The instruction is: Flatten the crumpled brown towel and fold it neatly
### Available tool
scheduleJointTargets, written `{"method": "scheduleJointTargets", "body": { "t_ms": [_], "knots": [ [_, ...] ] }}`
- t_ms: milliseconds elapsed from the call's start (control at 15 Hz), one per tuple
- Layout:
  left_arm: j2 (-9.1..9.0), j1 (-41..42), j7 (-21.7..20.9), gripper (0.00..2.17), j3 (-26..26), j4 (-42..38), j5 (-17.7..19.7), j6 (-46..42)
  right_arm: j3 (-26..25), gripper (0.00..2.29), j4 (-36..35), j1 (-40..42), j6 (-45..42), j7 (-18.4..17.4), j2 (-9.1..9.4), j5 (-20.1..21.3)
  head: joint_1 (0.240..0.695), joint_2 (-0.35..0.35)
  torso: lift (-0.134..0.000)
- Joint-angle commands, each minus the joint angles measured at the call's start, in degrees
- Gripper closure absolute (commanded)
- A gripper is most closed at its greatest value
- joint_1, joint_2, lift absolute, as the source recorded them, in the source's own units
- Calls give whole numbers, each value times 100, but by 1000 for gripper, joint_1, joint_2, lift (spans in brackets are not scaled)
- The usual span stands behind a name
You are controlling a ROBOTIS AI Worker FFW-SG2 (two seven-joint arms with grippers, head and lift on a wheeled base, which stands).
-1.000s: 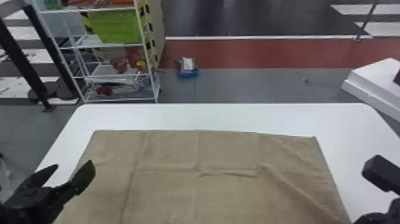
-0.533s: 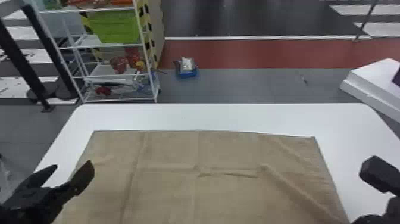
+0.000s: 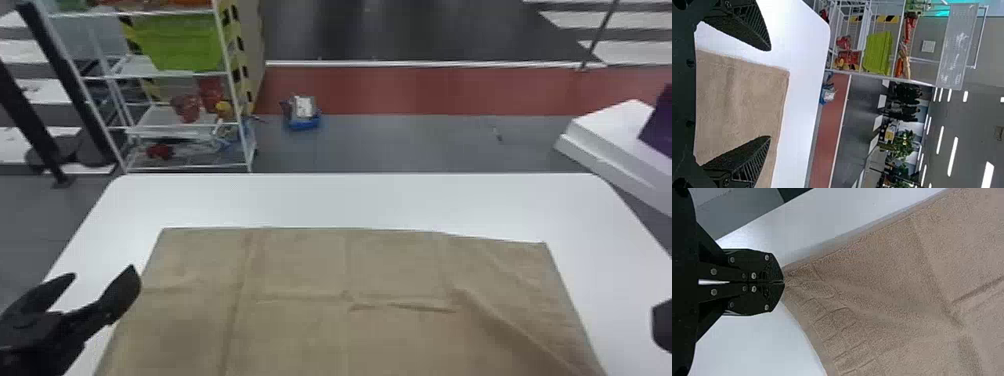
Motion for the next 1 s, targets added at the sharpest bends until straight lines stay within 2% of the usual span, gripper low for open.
{"method": "scheduleJointTargets", "body": {
  "t_ms": [0,267,467,533,600,667,800,933],
  "knots": [
    [-24,-44,0,90,-13,26,-9,0,-444,1264,180,215,-326,19,-6,-58,695,-37,-124],
    [-24,-62,0,90,-13,70,-9,0,-594,1264,664,294,-1064,19,-32,56,695,-95,-124],
    [-24,-70,0,90,-13,70,-17,0,-620,1231,840,224,-1099,19,-59,47,695,-133,-124],
    [-24,-70,0,90,-13,70,-26,0,-655,856,831,233,-1099,19,-41,21,695,-140,-124],
    [-24,-70,-9,90,-22,70,-26,0,-787,343,822,241,-1099,19,-6,-58,695,-148,-124],
    [-24,-70,-9,90,-22,70,-26,0,-1016,107,813,241,-1099,19,12,-278,695,-149,-124],
    [-24,-70,-9,90,-31,70,-26,0,-1587,63,760,233,-1187,19,152,-1025,695,-158,-124],
    [-24,-79,-9,90,-57,61,-26,18,-2141,60,681,224,-1451,19,372,-1789,695,-158,-124]
  ]
}}
